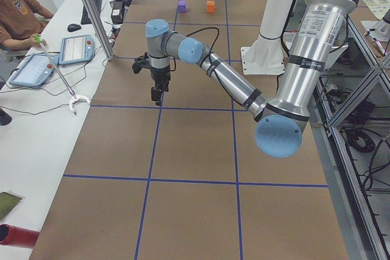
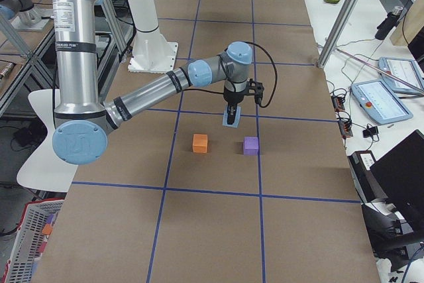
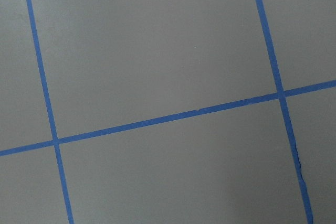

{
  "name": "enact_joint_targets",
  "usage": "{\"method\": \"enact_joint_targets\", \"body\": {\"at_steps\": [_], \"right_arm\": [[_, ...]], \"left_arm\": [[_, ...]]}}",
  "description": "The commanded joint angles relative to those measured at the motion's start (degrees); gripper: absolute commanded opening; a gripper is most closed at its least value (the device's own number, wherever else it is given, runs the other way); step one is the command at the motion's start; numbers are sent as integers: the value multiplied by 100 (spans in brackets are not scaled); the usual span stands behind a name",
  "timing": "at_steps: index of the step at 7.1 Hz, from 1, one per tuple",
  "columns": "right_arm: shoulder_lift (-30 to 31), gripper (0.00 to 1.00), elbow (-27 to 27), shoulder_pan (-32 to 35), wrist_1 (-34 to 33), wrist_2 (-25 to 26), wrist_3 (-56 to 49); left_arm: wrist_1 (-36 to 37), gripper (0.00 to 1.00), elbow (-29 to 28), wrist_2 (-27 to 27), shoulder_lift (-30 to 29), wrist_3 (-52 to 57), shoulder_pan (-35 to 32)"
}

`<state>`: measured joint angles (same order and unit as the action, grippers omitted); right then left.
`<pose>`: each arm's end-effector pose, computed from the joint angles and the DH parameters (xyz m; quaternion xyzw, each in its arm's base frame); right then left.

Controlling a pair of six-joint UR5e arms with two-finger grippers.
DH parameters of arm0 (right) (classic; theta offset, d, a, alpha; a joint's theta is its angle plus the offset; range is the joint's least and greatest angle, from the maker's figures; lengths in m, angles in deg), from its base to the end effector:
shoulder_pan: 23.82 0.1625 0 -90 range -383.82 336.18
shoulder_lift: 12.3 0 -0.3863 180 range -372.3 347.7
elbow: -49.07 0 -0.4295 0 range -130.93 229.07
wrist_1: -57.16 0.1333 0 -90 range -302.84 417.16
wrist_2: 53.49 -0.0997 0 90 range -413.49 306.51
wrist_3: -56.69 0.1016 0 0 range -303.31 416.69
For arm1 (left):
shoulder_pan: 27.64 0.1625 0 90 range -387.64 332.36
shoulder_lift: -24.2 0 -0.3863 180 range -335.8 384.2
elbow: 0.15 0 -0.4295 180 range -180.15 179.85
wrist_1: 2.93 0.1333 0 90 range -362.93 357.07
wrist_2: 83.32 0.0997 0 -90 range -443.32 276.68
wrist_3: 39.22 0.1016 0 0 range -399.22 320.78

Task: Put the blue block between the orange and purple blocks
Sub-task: 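Carry the light blue cube toward the purple and orange cubes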

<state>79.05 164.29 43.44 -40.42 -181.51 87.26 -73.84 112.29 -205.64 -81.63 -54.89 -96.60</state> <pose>-0.1288 -0.4901 0.4238 -0.0249 -0.3483 0.0179 0.9369 0.1291 -0.5556 0.3165 0.0655 0.3109 0.0907 0.9439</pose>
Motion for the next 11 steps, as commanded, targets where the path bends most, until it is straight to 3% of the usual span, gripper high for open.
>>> {"method": "enact_joint_targets", "body": {"at_steps": [1, 6, 10, 11], "right_arm": [[200, 0, -866, -11, 1036, -39, -52], [-45, 0, -1027, -914, 1101, 13, -69], [-450, 0, -2062, -995, 1215, -4, -70], [-460, 0, -2109, -995, 1206, -13, -26]], "left_arm": [[-55, 100, 32, 5, -25, -32, 5], [-292, 100, 15, 67, 10, -15, 14], [-301, 100, -38, 76, 1, -6, 14], [-293, 100, -38, 76, 1, -6, 14]]}}
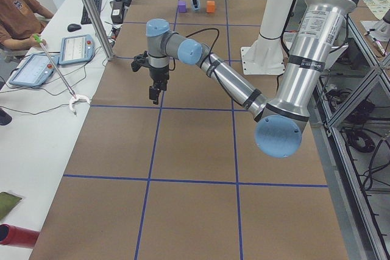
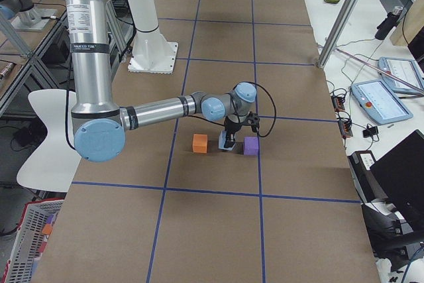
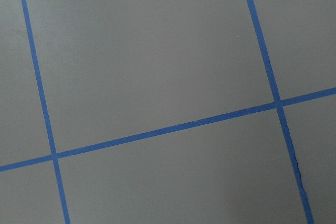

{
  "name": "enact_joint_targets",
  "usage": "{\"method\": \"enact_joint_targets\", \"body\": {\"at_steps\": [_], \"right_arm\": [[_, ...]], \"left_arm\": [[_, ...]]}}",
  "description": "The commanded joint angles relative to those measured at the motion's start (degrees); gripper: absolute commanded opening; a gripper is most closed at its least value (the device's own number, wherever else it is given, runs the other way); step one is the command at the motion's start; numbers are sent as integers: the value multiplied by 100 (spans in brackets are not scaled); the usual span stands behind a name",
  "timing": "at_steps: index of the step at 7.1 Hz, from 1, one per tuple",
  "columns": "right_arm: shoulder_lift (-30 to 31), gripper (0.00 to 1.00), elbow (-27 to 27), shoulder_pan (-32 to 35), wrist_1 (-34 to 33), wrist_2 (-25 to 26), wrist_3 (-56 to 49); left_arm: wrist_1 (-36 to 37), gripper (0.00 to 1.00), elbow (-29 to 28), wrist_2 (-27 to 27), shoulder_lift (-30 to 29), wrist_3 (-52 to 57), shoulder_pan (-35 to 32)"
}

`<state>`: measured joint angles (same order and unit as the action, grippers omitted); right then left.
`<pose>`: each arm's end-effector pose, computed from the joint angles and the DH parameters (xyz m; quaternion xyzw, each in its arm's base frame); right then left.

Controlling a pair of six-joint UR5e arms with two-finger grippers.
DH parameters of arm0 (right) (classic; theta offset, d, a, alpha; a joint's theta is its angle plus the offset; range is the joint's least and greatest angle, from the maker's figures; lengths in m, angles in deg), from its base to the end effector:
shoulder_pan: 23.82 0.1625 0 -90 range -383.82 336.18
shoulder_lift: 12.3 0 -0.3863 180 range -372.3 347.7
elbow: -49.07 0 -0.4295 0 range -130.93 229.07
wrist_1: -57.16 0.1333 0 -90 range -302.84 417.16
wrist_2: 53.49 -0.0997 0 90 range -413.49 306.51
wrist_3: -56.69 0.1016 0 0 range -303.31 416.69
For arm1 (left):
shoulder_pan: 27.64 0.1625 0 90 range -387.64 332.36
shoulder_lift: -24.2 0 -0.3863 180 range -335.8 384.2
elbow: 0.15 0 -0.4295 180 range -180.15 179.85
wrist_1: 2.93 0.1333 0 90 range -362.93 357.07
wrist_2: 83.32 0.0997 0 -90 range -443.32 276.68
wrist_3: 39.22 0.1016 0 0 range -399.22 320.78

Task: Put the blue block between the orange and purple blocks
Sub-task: 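Lower the cube into the gap between purple and orange cubes, release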

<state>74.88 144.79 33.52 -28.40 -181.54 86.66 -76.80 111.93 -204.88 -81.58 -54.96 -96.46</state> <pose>-0.2421 -0.5086 0.5401 -0.0771 -0.3322 -0.0589 0.9382 0.1308 -0.5593 0.3142 0.0875 0.3108 0.0961 0.9416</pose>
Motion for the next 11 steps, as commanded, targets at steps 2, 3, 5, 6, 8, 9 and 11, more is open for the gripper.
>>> {"method": "enact_joint_targets", "body": {"at_steps": [2, 3, 5, 6, 8, 9, 11], "right_arm": [[-43, 20, -177, -12, -5, -53, 61], [-60, 88, -168, -21, 4, -54, 79], [-60, 99, -98, -21, 13, -54, 105], [-52, 100, 85, -4, 13, -36, 97], [184, 100, 909, 397, -14, 51, 36], [464, 100, 1392, 801, -14, 182, -200], [781, 100, 1380, 1811, -84, 96, -1967]], "left_arm": [[4, 100, -1, 0, 5, 0, 0], [4, 100, -1, 0, 14, 0, 0], [4, 100, -28, 0, 23, 9, 0], [4, 100, -28, 0, 23, 9, 0], [4, 100, -28, 0, 40, 18, 0], [4, 100, -28, 0, 40, 35, -9], [12, 100, -54, 9, 40, 44, -26]]}}
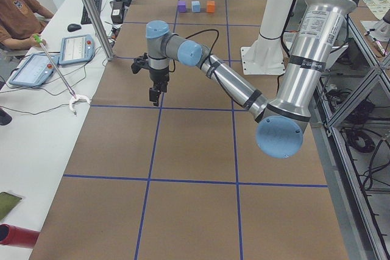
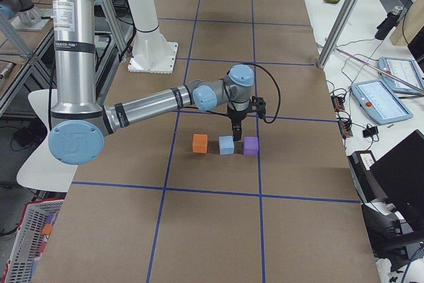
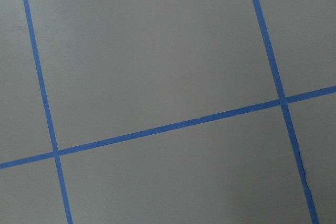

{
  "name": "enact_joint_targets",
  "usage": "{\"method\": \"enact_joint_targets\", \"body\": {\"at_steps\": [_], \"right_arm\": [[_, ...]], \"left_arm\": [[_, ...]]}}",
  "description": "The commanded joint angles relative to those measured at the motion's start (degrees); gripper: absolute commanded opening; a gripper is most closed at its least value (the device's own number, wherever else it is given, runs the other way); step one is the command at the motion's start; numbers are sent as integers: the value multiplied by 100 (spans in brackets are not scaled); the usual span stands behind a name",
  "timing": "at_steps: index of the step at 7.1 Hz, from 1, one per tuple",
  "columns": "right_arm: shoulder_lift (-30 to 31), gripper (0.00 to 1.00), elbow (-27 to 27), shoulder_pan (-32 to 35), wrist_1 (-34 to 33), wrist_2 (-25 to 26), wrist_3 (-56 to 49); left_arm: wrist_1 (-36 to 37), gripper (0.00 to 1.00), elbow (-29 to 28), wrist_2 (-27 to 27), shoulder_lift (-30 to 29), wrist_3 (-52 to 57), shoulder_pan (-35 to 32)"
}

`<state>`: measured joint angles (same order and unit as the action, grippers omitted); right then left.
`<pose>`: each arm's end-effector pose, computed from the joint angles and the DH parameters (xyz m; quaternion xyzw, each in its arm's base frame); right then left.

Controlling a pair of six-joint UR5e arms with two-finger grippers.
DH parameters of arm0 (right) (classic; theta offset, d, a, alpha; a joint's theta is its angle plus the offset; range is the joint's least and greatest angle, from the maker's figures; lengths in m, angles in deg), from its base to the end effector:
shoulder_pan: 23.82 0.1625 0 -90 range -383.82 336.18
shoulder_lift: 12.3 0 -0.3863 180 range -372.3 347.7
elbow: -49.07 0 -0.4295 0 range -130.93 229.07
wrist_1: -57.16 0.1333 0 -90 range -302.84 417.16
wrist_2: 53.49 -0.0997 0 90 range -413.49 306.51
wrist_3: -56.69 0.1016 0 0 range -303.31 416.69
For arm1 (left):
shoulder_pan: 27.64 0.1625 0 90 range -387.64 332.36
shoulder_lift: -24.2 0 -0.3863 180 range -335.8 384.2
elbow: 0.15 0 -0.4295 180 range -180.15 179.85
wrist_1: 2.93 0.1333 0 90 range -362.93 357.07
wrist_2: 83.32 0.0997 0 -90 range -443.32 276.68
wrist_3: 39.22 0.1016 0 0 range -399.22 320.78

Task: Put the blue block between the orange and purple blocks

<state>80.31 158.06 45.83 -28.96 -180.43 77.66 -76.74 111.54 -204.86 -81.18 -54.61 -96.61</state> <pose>-0.1118 -0.5090 0.4689 0.0461 -0.3507 -0.0507 0.9340 0.1294 -0.5600 0.3214 0.0821 0.3084 0.0958 0.9429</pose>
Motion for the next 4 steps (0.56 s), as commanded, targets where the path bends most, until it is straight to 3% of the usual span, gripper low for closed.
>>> {"method": "enact_joint_targets", "body": {"at_steps": [1, 3, 4], "right_arm": [[266, 100, -114, 1011, -167, -24, -1756], [362, 100, -299, 1934, -807, -303, -3066], [659, 100, -300, 2191, -862, -636, -3221]], "left_arm": [[7, 100, -15, 7, 79, 44, -37], [33, 100, -137, -20, 307, 1251, -526], [-2, 100, -330, -81, 395, 1753, -947]]}}
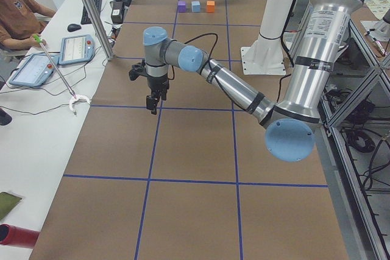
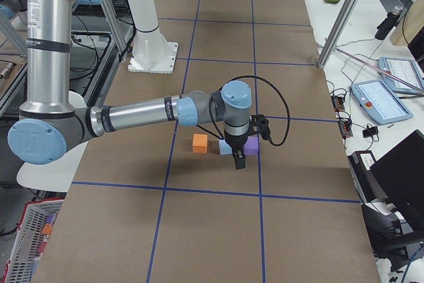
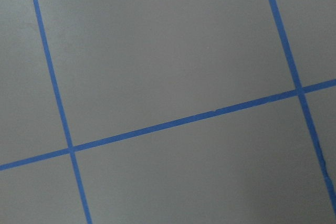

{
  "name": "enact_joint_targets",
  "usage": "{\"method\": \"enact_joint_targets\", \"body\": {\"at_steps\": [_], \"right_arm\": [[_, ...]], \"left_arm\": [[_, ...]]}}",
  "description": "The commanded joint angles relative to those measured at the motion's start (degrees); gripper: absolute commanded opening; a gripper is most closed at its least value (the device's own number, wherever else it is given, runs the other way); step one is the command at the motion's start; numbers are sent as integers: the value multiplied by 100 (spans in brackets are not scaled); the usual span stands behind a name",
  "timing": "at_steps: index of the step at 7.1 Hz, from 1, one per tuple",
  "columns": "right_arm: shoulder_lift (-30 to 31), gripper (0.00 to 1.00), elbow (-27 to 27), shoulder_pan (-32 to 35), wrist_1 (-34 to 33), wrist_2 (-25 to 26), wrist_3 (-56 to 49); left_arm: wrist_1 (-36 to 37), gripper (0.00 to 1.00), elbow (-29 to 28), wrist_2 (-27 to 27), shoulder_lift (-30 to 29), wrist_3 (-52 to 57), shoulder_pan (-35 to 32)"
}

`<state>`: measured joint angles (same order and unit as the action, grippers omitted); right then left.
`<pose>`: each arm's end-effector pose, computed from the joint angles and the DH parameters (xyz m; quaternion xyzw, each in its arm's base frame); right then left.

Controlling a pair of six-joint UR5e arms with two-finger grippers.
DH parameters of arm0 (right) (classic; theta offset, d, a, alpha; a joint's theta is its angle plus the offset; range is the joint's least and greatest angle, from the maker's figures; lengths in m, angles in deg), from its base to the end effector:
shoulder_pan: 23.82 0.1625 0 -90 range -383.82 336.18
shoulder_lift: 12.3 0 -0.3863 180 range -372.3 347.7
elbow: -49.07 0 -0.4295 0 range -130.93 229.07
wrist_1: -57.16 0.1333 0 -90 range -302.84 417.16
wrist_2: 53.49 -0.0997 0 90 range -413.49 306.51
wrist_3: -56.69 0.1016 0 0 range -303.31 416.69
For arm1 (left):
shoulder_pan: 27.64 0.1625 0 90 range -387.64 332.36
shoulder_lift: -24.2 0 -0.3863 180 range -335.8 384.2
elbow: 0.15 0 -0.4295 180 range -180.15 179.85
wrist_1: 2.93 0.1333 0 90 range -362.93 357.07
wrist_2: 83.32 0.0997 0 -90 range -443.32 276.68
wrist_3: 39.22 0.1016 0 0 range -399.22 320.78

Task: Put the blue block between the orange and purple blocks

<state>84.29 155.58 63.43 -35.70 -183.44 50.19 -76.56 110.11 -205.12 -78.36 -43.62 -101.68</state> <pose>0.0446 -0.4900 0.5373 0.0690 -0.3389 -0.0966 0.9333 0.0787 -0.5652 0.3613 0.0875 0.2912 0.1349 0.9431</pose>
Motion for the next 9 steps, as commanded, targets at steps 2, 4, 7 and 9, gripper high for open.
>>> {"method": "enact_joint_targets", "body": {"at_steps": [2, 4, 7, 9], "right_arm": [[448, 100, -182, 635, -136, -716, -510], [466, 100, -307, 705, -136, -699, -345], [378, 100, -193, 671, -110, -725, 386], [264, 100, -157, 583, -83, -725, 386]], "left_arm": [[-46, 100, -329, -517, 630, 1911, -1066], [-612, 100, -757, -591, 1203, 2205, -1436], [-767, 100, -1277, -599, 1266, 2215, -1578], [-837, 100, -1296, -599, 1345, 2206, -1675]]}}
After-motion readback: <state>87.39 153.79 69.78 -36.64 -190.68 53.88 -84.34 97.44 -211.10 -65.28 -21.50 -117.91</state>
